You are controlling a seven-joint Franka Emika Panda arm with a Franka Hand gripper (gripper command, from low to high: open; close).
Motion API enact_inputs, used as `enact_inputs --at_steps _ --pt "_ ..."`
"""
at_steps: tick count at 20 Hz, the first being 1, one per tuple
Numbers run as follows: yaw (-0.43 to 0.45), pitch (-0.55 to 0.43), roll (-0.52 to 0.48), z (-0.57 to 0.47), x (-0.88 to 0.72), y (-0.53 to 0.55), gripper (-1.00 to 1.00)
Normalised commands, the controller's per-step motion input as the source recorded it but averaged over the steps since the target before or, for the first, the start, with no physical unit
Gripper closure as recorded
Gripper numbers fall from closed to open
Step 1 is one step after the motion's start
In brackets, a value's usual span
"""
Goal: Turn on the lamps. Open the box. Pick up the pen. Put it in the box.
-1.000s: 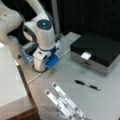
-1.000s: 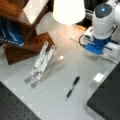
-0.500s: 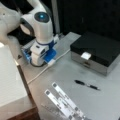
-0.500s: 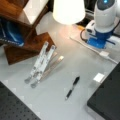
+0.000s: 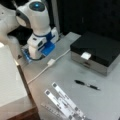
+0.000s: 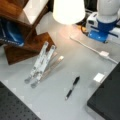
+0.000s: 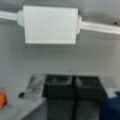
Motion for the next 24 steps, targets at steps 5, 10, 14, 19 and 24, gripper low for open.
enact_inputs --at_steps 5,10,14,19,24 --pt "-0.046 -0.158 0.117 0.05 -0.32 0.08 -1.0" --pt "-0.075 -0.103 0.111 0.05 -0.21 0.13 -1.0" --pt "-0.081 -0.068 0.105 0.02 -0.11 0.13 -1.0" --pt "-0.079 -0.019 0.097 0.1 -0.03 0.12 -1.0" --pt "-0.101 0.024 0.109 0.17 0.09 0.1 -1.0"
